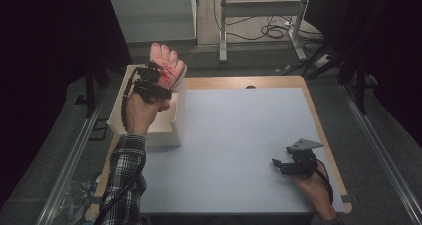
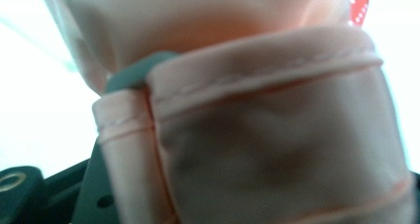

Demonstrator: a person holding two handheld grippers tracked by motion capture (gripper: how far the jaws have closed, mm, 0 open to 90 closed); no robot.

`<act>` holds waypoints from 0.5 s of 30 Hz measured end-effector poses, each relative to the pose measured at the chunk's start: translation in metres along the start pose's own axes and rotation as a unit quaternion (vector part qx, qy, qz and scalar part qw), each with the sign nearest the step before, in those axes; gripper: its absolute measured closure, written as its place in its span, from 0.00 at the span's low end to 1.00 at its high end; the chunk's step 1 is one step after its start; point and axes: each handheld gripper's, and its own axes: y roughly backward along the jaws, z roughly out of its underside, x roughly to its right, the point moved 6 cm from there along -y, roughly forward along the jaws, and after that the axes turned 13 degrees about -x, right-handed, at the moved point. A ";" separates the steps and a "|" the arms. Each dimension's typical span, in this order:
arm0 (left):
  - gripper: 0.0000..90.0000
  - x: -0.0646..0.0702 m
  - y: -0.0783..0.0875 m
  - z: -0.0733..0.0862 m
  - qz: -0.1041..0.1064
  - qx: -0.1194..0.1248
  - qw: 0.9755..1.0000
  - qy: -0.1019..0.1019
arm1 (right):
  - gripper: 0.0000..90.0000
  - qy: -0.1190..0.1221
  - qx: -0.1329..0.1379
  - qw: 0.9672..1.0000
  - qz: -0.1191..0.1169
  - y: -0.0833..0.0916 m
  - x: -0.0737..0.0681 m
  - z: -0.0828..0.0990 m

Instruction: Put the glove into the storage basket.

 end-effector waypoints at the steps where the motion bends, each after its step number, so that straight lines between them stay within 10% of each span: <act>1: 0.50 -0.002 -0.001 0.001 -0.003 -0.001 1.000 0.003 | 0.27 0.000 0.000 1.000 0.000 0.000 0.000 0.000; 15: 0.48 -0.026 -0.037 0.009 -0.017 -0.012 0.999 0.037 | 0.27 0.000 0.000 1.000 0.001 0.000 0.000 0.000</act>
